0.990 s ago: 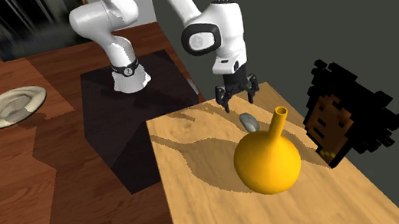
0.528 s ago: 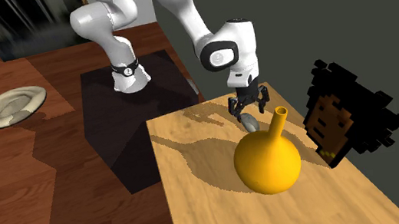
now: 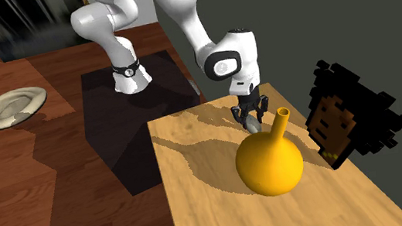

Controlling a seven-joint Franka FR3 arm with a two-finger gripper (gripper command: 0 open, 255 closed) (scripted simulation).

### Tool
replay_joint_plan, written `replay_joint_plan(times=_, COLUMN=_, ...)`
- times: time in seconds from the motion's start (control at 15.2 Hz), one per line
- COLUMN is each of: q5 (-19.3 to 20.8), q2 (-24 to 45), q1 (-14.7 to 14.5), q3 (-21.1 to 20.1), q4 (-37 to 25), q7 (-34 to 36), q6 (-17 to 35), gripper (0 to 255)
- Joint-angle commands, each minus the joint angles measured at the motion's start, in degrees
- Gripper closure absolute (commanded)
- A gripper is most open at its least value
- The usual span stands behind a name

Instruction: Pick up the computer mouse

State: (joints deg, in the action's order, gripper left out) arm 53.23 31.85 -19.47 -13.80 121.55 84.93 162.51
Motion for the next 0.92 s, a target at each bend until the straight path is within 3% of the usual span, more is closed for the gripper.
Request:
replay_joint_plan(times=0.0, q5=0.1, q2=0.1, q1=0.0, q3=0.1, q4=0.0, q7=0.1, q6=0.1, gripper=255)
replay_joint_plan(times=0.46, q5=0.1, q2=0.2, q1=0.0, q3=0.1, q4=-0.2, q7=0.0, q6=0.0, gripper=255)
replay_joint_plan(times=0.86, q5=-4.4, q2=-4.0, q1=2.7, q3=-3.5, q4=1.6, q7=-4.2, q6=-2.5, gripper=255)
